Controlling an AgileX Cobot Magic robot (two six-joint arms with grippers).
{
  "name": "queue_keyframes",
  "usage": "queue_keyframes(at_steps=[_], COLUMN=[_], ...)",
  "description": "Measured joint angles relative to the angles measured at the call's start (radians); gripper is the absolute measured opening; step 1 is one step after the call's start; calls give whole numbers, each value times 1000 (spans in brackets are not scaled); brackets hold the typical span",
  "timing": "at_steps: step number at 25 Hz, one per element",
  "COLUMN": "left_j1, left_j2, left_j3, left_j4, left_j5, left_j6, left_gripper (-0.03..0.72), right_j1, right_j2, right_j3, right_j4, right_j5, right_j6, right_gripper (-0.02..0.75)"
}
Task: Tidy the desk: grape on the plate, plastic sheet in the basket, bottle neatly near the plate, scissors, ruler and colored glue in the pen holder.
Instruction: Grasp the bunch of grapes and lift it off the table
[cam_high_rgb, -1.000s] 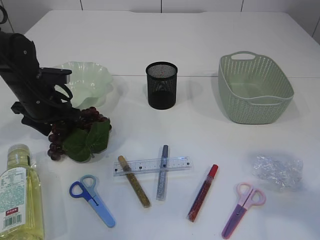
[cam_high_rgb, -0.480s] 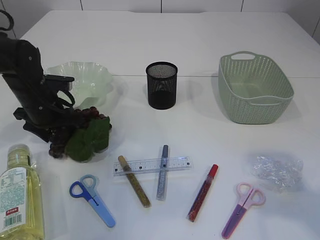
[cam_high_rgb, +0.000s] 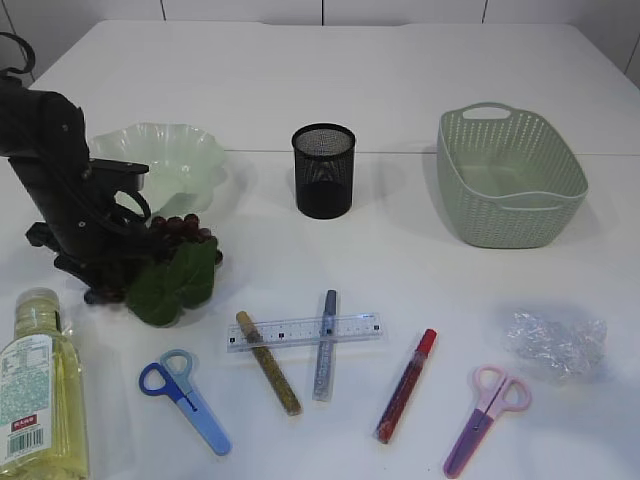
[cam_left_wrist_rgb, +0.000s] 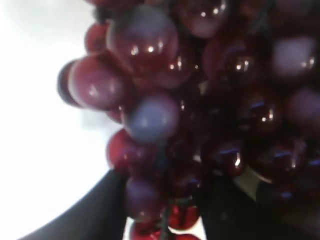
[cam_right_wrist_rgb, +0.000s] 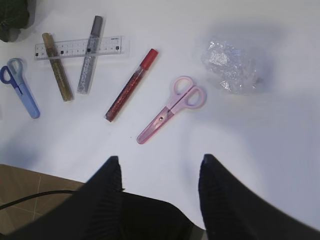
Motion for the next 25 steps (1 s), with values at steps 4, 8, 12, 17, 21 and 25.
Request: queue_keyframes(at_steps=[4,8,12,17,21,25], left_j1=[0,0,0,0,-9,-13], left_j2=[0,0,0,0,-27,-66], left_j3=[0,0,-2,-4,-4,-4], left_j4=[3,4,4,4,4,4], left_j5=[2,12,36,60,89,105], left_j6=[0,10,47,63,76,82], left_gripper=[221,140,95,84,83,81], right_j1=[0,0,0,0,0,0], right_j2=[0,0,0,0,0,0], right_j3=[0,0,0,0,0,0], right_j4=[0,0,0,0,0,0], right_j5=[-6,-8,-8,-8,-8,-8], right_j6=[0,0,0,0,0,0], right_gripper=[399,399,399,399,399,398])
